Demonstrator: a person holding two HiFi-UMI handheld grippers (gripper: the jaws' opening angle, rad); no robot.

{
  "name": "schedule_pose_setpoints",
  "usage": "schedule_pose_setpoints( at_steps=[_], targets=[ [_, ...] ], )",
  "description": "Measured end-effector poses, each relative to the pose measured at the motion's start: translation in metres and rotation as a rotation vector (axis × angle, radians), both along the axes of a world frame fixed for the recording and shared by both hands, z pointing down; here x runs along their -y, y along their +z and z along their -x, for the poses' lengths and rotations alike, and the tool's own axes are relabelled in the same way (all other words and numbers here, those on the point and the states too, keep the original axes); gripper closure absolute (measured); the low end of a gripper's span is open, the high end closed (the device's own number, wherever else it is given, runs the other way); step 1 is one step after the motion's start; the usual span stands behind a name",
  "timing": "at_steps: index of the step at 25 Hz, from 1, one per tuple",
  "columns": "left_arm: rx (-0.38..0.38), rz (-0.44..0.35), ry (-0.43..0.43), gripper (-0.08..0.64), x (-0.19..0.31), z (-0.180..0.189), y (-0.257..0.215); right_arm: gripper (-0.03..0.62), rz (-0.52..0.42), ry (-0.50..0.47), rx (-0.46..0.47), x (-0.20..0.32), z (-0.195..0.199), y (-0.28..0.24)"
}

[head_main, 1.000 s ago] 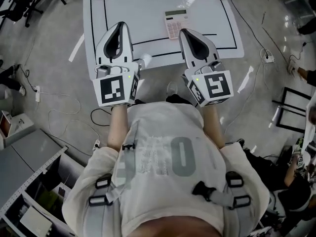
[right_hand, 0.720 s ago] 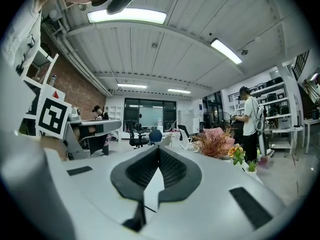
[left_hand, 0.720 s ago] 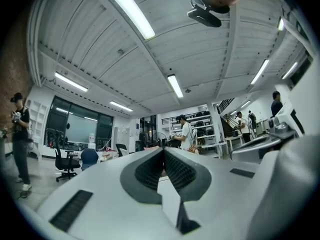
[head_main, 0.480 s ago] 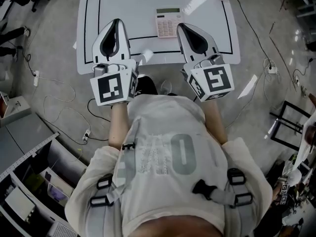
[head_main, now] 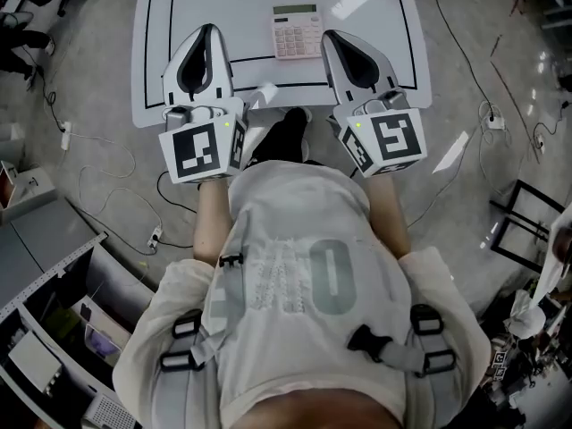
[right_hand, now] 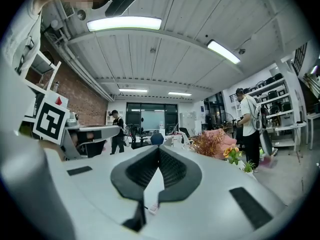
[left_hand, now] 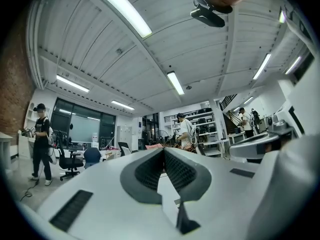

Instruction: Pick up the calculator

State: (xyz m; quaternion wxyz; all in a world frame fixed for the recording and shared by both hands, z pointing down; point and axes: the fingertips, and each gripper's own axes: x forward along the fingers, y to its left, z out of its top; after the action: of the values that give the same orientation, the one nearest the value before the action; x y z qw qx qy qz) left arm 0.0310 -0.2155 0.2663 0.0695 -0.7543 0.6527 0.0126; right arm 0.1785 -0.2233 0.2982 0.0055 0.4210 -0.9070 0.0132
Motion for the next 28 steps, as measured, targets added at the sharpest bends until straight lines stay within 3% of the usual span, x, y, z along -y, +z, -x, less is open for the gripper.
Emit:
schedule_pose_setpoints(
  at_steps=[7, 11, 15, 28],
  targets=[
    [0.016, -0.043, 0.043, 0.54, 0.019, -0.016, -0.013, 0.584, -0.006, 0.032, 0.004, 0.016, -0.015, -0.001],
    [-0.007, -0.006, 0.033, 0.54, 0.026, -0.019, -0.009, 0.584, -0.023, 0.07, 0.017, 0.021, -0.023, -0.003],
    [0.016, -0.06, 0.079, 0.54, 0.037, -0.03, -0.017, 0.584, -0.029, 0.094, 0.015, 0.026, -0.033, -0.007],
    [0.025, -0.064, 0.076, 0.54, 0.045, -0.031, -0.025, 0.584, -0.039, 0.108, 0.036, 0.042, -0.035, -0.014]
  ],
)
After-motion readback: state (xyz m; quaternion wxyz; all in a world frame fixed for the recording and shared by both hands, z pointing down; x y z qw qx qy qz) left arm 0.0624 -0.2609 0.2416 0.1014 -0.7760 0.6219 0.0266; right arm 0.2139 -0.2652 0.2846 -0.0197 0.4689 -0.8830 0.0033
